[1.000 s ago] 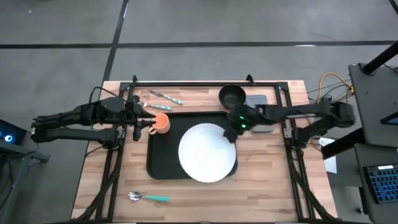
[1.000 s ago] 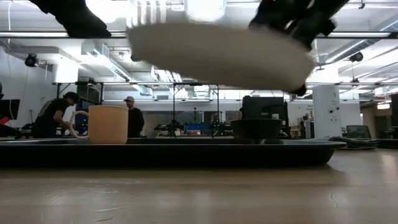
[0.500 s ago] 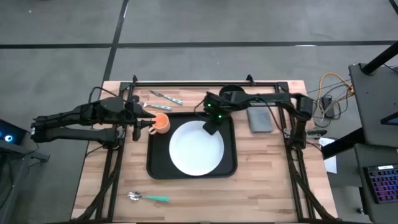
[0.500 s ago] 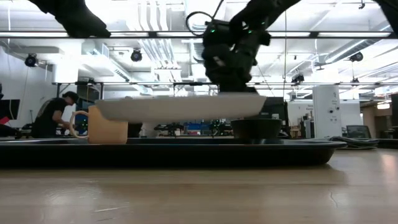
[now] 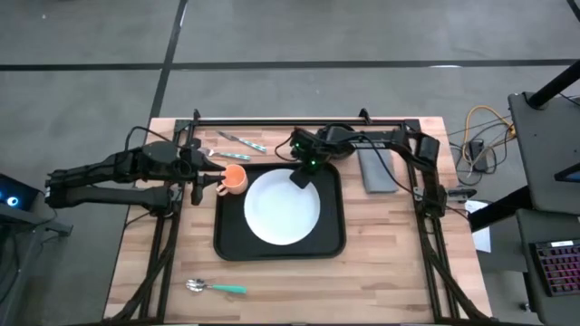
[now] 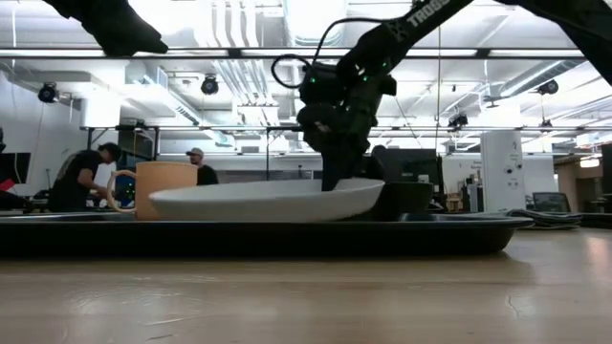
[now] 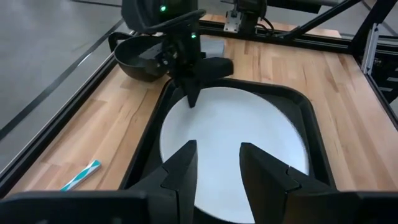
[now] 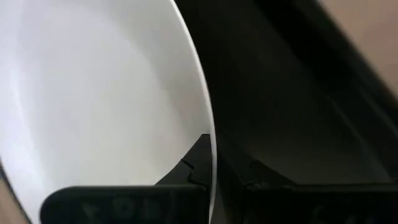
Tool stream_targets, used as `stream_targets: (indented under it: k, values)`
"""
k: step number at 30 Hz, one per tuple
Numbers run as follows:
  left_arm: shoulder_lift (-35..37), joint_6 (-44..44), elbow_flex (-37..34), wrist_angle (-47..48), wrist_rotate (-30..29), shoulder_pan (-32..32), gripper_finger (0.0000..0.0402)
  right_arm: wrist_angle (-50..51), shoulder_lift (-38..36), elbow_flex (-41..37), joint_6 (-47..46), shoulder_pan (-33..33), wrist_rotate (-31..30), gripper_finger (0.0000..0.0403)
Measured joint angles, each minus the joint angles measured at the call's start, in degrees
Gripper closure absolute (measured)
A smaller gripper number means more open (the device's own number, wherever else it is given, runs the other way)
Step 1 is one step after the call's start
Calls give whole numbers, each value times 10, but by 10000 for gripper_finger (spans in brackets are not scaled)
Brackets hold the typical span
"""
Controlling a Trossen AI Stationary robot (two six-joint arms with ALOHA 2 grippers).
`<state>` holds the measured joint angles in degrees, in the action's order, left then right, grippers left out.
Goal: Set up tray
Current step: Put the white plate on the black serving tray
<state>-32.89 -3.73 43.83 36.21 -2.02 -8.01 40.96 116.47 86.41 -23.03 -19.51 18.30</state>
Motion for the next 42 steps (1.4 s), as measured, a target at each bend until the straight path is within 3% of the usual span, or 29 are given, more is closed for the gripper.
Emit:
stream_targets:
  k: [8, 18, 42]
  values:
    - [0, 0, 0, 0, 0, 0, 300, -22, 3, -8, 12, -14, -3, 395]
    - [0, 2, 0, 0, 1, 0, 300, -32, 61, -6, 28, -6, 8, 395]
    - [0, 2, 0, 0, 2, 0, 300, -44, 45, 9, 49, -3, -3, 395]
